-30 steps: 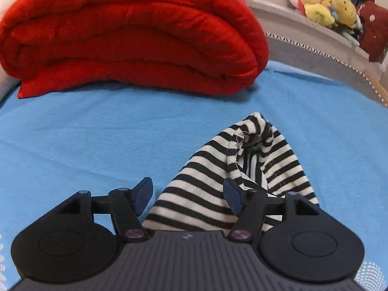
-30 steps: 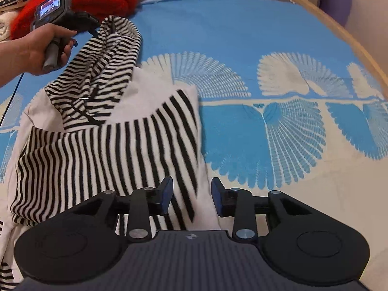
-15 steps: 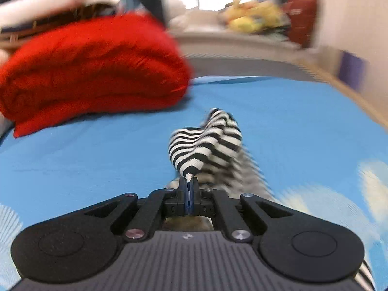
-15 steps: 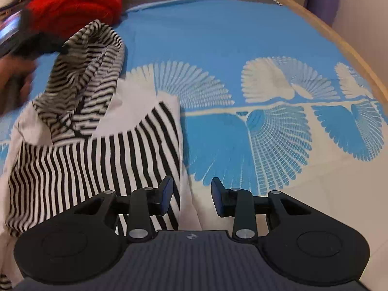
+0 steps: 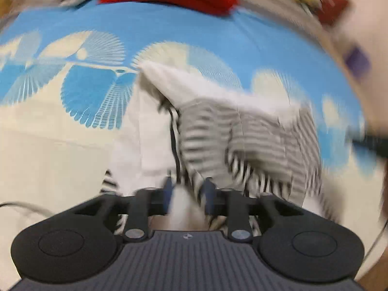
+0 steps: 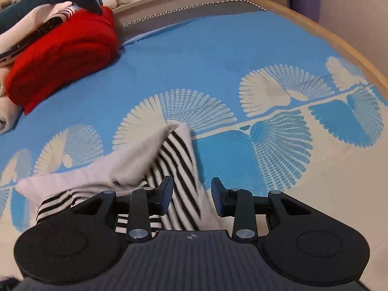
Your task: Fold small clothes
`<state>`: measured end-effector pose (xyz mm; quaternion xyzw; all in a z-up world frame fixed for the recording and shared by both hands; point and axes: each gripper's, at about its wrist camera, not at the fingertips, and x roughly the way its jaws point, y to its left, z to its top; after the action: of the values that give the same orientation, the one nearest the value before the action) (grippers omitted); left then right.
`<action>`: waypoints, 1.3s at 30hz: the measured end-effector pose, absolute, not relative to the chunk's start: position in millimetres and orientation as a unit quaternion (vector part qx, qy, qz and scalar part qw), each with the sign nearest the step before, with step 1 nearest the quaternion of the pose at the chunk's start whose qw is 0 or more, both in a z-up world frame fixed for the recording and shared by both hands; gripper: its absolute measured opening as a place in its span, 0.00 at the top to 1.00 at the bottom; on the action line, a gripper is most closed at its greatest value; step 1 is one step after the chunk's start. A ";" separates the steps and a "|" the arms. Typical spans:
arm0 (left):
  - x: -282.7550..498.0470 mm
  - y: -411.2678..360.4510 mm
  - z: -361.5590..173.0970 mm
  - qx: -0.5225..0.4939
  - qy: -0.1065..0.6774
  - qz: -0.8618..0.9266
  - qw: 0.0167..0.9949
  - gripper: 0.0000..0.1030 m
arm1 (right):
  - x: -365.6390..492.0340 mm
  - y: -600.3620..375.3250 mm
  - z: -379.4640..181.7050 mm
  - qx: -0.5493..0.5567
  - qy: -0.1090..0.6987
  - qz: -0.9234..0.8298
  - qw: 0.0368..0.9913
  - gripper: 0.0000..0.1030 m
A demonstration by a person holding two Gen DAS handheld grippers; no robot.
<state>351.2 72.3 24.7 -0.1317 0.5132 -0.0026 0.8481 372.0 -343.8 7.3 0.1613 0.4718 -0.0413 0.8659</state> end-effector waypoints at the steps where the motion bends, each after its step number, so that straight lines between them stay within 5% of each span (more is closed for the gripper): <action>1: 364.0 76.7 17.5 -0.155 0.512 0.009 0.845 0.65 | 372.9 -340.5 5.4 0.166 0.476 -0.034 0.863 0.65; 4: 384.5 78.5 -6.2 -0.186 0.550 0.017 0.814 0.60 | 375.5 -335.2 -9.7 0.202 0.504 -0.019 0.839 0.65; 6: 393.4 78.0 -16.5 -0.204 0.569 -0.021 0.797 0.47 | 377.9 -330.3 -24.4 0.220 0.533 -0.003 0.817 0.64; 13: 400.6 77.2 -48.8 -0.230 0.603 -0.015 0.764 0.49 | 380.3 -304.5 -72.6 0.224 0.609 0.016 0.760 0.63; 14: 399.6 78.2 -51.5 -0.238 0.605 -0.016 0.760 0.53 | 379.4 -301.5 -77.9 0.216 0.616 0.011 0.758 0.63; 16: 406.6 78.2 -56.4 -0.238 0.606 -0.025 0.759 0.82 | 378.5 -294.8 -84.9 0.210 0.623 0.008 0.754 0.66; 17: 407.8 78.1 -55.6 -0.230 0.604 -0.024 0.763 0.97 | 378.0 -292.3 -84.7 0.208 0.622 0.009 0.755 0.81; 19: 410.6 81.0 -47.7 -0.224 0.590 -0.023 0.775 0.98 | 378.0 -287.8 -76.3 0.205 0.607 0.015 0.768 0.99; 27: 399.1 109.9 21.3 -0.297 0.376 -0.098 0.872 0.98 | 367.3 -347.2 24.3 0.324 0.355 0.004 0.877 1.00; 29: 406.4 111.4 -2.4 -0.287 0.445 -0.070 0.845 0.98 | 364.2 -354.7 25.7 0.327 0.351 -0.012 0.877 1.00; 32: 410.6 113.0 -55.8 -0.272 0.574 -0.015 0.772 0.96 | 371.0 -348.5 -13.0 0.293 0.475 -0.038 0.829 1.00; 33: 409.6 116.5 -64.2 -0.276 0.589 0.004 0.760 0.85 | 371.6 -346.1 -28.7 0.285 0.518 -0.048 0.805 1.00; 36: 410.6 127.5 -58.6 -0.311 0.570 0.014 0.760 0.65 | 365.5 -346.1 -63.9 0.311 0.590 -0.054 0.743 0.95; 39: 414.1 121.6 -44.4 -0.300 0.549 0.008 0.780 0.62 | 367.9 -341.2 -53.9 0.299 0.577 -0.046 0.759 0.84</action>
<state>414.1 121.6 -44.4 -0.3005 0.5493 0.0077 0.7797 367.9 -341.2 -53.9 0.2990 0.5769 -0.0464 0.7587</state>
